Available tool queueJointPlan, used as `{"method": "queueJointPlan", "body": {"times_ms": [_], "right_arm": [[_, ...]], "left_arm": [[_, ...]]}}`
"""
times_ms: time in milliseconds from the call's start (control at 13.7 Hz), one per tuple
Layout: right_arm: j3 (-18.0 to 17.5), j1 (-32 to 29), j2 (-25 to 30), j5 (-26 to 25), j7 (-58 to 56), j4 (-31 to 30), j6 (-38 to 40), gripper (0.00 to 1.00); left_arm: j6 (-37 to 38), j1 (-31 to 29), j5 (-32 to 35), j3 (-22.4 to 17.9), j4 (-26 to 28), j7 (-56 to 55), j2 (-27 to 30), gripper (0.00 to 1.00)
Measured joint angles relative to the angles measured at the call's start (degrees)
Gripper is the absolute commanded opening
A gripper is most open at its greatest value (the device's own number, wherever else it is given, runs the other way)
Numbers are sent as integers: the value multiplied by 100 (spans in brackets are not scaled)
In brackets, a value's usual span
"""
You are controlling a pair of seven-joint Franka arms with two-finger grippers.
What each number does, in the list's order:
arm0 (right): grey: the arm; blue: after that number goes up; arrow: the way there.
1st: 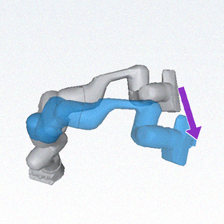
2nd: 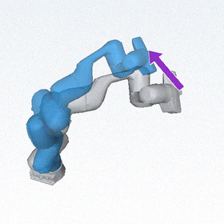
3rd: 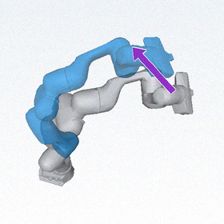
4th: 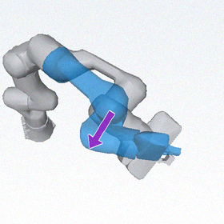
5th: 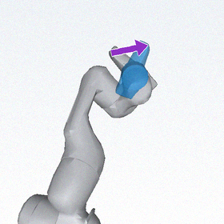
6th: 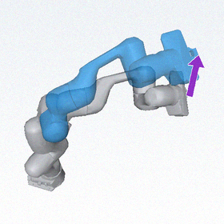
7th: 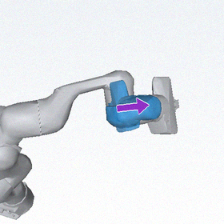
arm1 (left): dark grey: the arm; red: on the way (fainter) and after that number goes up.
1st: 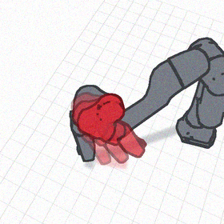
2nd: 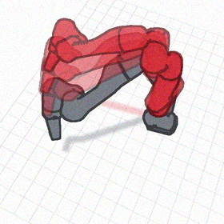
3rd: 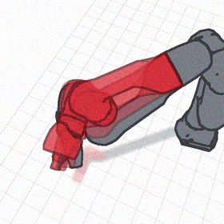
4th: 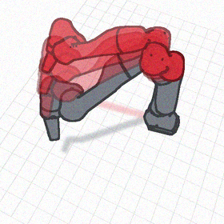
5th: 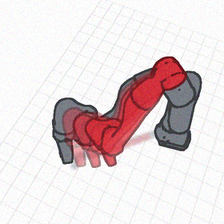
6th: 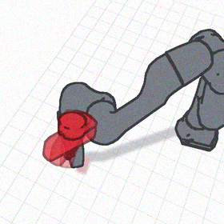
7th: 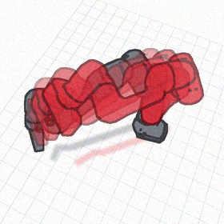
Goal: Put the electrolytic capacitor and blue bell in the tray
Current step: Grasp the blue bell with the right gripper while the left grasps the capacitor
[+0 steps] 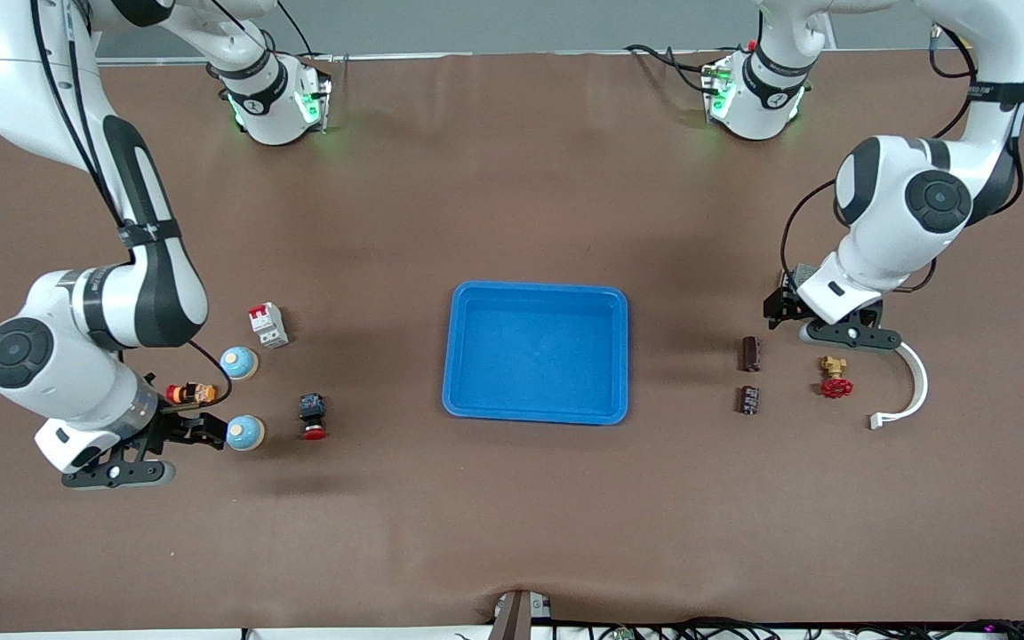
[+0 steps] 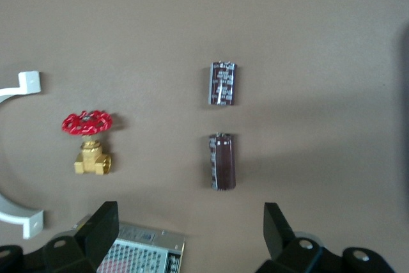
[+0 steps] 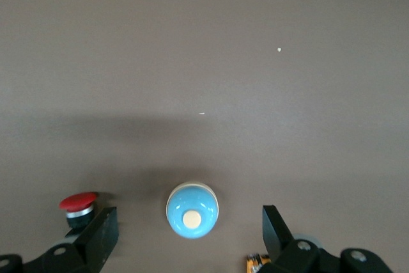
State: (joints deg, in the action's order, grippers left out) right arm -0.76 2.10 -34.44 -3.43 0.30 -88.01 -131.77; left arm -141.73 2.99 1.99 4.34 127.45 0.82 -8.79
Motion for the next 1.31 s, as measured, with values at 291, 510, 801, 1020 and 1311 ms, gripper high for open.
{"method": "queueJointPlan", "body": {"times_ms": [291, 510, 801, 1020, 1311], "right_arm": [[0, 0, -11, 0, -167, -499, -477, 100], [4, -10, -11, 0, -514, -587, -479, 100], [11, -79, -15, 0, -1001, -667, -467, 100], [3, -88, -88, 0, -1125, -729, -471, 100], [-31, -66, -277, 0, -1204, -746, -518, 100]], "left_arm": [[-399, 9, 0, 3, -22, 0, -488, 100], [-556, 68, 0, 10, -54, -2, -718, 100], [-577, 140, 0, 13, -190, -118, -1025, 100], [-590, 161, 0, 13, -301, -181, -1197, 100], [-732, 159, 0, 13, -323, -266, -1350, 100]]}}
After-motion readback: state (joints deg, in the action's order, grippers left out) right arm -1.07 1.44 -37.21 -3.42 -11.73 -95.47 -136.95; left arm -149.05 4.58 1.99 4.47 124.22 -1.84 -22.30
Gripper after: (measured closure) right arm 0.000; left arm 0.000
